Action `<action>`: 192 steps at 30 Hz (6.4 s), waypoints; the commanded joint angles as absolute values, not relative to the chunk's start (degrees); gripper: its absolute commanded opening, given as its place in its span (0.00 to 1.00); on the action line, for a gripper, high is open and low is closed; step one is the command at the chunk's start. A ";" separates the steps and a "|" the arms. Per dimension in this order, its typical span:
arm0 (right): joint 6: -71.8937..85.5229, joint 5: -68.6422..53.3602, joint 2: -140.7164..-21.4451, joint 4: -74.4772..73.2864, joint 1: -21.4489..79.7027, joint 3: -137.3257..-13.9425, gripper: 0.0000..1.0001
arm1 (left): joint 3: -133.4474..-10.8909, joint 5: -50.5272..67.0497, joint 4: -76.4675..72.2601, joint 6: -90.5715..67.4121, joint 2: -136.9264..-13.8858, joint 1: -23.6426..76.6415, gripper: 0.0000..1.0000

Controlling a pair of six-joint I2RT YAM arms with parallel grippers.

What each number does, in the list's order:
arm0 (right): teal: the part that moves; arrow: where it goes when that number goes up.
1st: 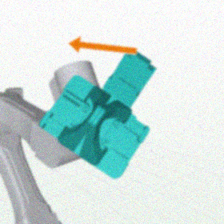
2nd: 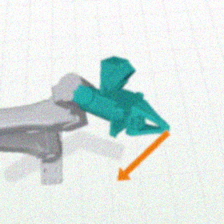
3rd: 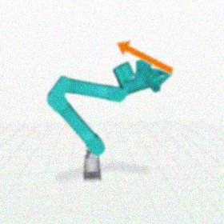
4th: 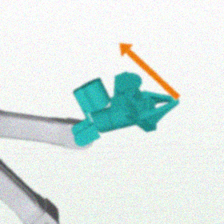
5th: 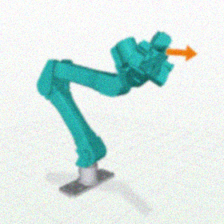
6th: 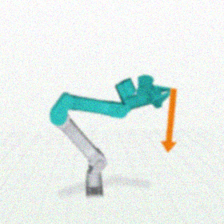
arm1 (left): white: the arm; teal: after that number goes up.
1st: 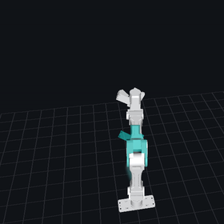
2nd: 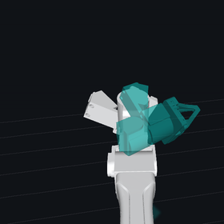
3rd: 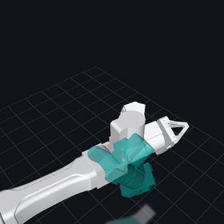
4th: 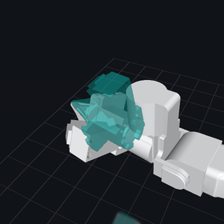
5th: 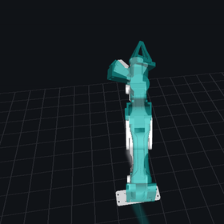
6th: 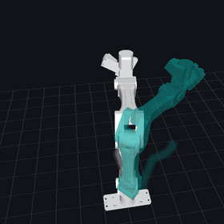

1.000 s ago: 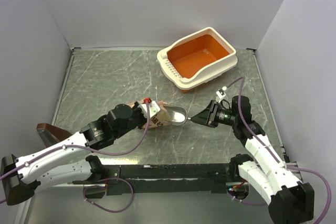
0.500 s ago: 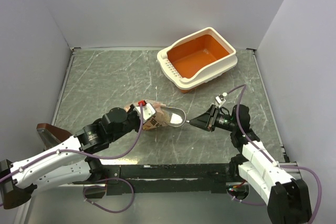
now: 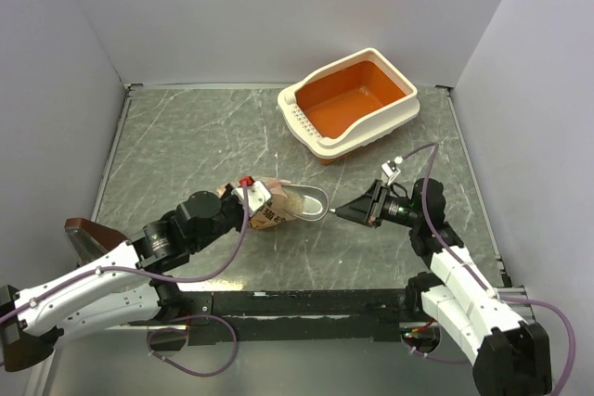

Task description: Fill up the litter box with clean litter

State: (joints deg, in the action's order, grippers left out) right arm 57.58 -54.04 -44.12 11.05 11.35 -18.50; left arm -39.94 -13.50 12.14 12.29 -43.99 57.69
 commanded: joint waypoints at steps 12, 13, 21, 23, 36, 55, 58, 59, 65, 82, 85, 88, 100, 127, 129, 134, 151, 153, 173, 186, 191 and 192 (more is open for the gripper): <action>51.24 -52.47 -37.36 -5.97 10.64 -28.91 0.00 | -43.33 -29.34 8.70 11.86 -45.79 58.18 0.01; 51.24 -51.69 -37.44 -7.11 10.55 -29.26 0.00 | -43.59 -30.05 8.70 11.95 -46.40 58.18 0.01; 56.77 -48.78 -38.23 -5.28 9.32 -31.28 0.00 | -44.47 -31.12 9.05 13.45 -47.20 58.27 0.01; 57.39 -47.82 -38.76 -5.19 9.23 -32.34 0.00 | -43.86 -31.55 8.53 13.45 -46.67 58.18 0.01; 58.98 -40.88 -42.45 -8.61 8.79 -41.74 0.00 | -42.45 -33.67 8.79 12.39 -47.37 58.10 0.01; 55.29 -20.49 -71.51 -0.35 8.61 -59.84 0.00 | -37.88 -28.30 8.44 10.19 -43.16 58.18 0.01; 54.23 -18.20 -77.50 -0.35 8.00 -63.80 0.00 | -37.53 -28.83 8.26 10.72 -42.98 58.18 0.01; 53.53 -17.67 -79.00 -0.35 7.82 -65.90 0.00 | -37.44 -29.09 8.17 10.81 -42.89 58.18 0.01; 52.74 -15.47 -89.55 -0.35 7.12 -72.07 0.00 | -37.09 -29.09 8.09 10.99 -42.71 58.18 0.01; 46.67 -11.78 -79.82 -3.60 5.10 -55.92 0.00 | -37.09 -29.27 8.09 10.99 -42.89 58.18 0.01; 45.97 -10.55 -75.86 -6.05 5.01 -52.48 0.00 | -37.09 -29.00 7.91 10.81 -42.71 58.18 0.01; 45.00 -10.29 -71.55 -7.73 4.66 -50.02 0.00 | -37.26 -28.65 8.17 10.55 -42.80 58.18 0.01; 27.61 -4.49 -72.76 -25.31 8.16 -67.99 0.00 | -37.62 -27.51 8.26 10.28 -42.28 58.18 0.01; 6.32 23.23 -80.27 -51.76 32.34 -96.76 0.00 | -37.27 -27.16 8.09 10.90 -42.36 58.18 0.01; 7.90 15.06 -77.18 -52.64 32.52 -96.07 0.00 | -37.27 -26.63 7.82 11.08 -42.54 58.18 0.01; 8.35 1.86 -68.74 -57.20 32.52 -95.88 0.00 | -37.36 -26.19 7.56 10.99 -42.37 58.18 0.01; 6.42 -19.51 -58.62 -56.43 35.24 -85.87 0.00 | -37.26 -28.04 7.82 11.34 -42.01 58.18 0.01; 5.89 -19.34 -58.97 -55.37 35.86 -85.34 0.00 | -37.44 -27.86 7.74 11.25 -42.01 58.18 0.01; 1.94 -14.95 -70.04 -51.15 40.33 -84.73 0.00 | -37.44 -27.25 8.00 10.90 -42.01 58.18 0.01; 7.47 -11.08 -85.68 -57.82 42.54 -97.27 0.00 | -37.79 -25.58 7.74 9.93 -42.10 58.18 0.01; 9.23 -10.81 -91.67 -59.94 42.89 -100.46 0.00 | -37.44 -25.57 7.29 10.19 -41.84 58.27 0.01; 10.10 -10.29 -92.10 -59.94 42.89 -100.55 0.00 | -37.44 -25.49 7.21 10.11 -42.01 58.18 0.01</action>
State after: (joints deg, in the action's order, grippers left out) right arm 7.49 -13.13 -90.85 -58.43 42.87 -97.19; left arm -37.52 -26.22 8.12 11.25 -42.59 58.19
